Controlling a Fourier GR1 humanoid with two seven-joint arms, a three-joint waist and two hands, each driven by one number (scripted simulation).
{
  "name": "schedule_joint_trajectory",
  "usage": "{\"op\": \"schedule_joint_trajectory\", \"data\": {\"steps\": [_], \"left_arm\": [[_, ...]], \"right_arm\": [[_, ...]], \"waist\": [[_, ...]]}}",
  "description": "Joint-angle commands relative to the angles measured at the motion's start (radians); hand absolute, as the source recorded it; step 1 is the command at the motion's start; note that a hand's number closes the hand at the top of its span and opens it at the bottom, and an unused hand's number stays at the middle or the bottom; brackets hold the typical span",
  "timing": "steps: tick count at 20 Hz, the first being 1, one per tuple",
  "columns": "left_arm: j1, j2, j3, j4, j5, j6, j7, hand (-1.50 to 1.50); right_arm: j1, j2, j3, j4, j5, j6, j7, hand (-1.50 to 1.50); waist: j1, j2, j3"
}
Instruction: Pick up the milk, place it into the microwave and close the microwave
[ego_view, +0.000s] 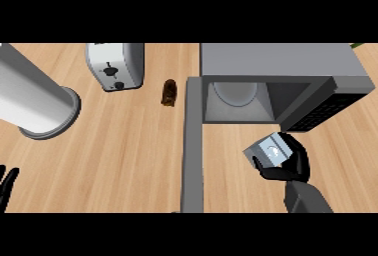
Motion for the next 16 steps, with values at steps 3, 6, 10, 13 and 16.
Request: {"op": "schedule_joint_trajectory", "data": {"steps": [3, 6, 10, 13, 16], "left_arm": [[0.07, -0.013, -0.006, -0.074, 0.029, 0.001, 0.004, -1.5], [-0.062, 0.032, 0.069, 0.029, 0.072, -0.002, 0.035, -1.5], [0.015, -0.002, 0.068, 0.035, 0.041, -0.047, -0.043, -1.5], [0.04, 0.033, 0.111, 0.01, 0.091, -0.061, -0.014, -1.5], [0.04, 0.021, 0.103, 0.012, 0.083, -0.075, -0.014, -1.5]], "right_arm": [[0.076, -0.05, 0.027, -0.128, -0.03, 0.121, 0.061, 1.5], [0.106, -0.029, 0.078, -0.216, -0.008, 0.109, 0.091, 1.5], [0.262, 0.066, 0.193, -0.504, 0.035, 0.018, 0.183, 1.5], [0.388, 0.043, 0.236, -0.718, 0.025, 0.033, 0.286, 1.5], [0.461, 0.073, 0.309, -0.891, 0.059, -0.071, 0.407, 1.5]], "waist": [[-0.002, -0.002, 0.0], [-0.008, -0.001, -0.001], [-0.015, -0.006, -0.002], [-0.02, -0.007, -0.002], [-0.015, -0.005, -0.002]]}}
